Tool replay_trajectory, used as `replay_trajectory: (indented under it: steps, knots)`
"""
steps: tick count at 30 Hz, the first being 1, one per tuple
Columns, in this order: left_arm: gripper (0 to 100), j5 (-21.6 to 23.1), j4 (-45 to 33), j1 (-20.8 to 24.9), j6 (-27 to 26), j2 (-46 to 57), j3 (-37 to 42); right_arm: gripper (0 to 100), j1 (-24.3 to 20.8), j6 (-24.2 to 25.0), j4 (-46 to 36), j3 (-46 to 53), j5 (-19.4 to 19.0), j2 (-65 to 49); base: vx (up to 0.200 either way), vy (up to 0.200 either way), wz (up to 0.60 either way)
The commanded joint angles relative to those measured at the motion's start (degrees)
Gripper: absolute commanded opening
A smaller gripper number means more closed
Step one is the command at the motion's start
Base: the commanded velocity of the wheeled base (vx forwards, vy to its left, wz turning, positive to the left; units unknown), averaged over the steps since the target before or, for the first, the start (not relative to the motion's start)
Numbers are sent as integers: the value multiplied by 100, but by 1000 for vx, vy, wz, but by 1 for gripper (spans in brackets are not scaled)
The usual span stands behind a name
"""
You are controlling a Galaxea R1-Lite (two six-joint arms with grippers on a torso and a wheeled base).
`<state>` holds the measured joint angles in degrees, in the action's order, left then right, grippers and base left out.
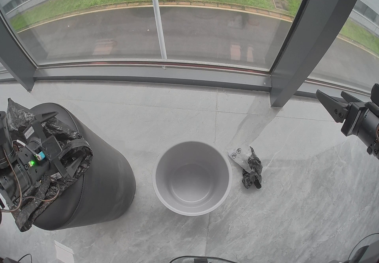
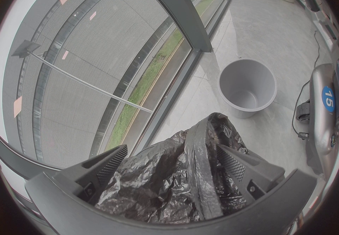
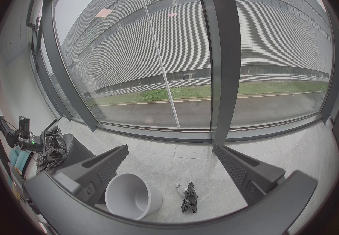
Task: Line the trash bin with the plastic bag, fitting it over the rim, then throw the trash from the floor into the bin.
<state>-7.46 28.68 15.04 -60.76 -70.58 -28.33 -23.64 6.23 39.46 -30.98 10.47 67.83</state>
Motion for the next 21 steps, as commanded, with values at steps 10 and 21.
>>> replay_trajectory:
  steps: [10, 21]
  knots:
    - [100, -54, 93, -239, -24, -421, -155, 100, -1, 10, 0, 39, -1, -15, 0, 0, 0]
    - [0, -256, 120, -212, 29, -614, -190, 100, -1, 1, 0, 39, -1, -24, 0, 0, 0]
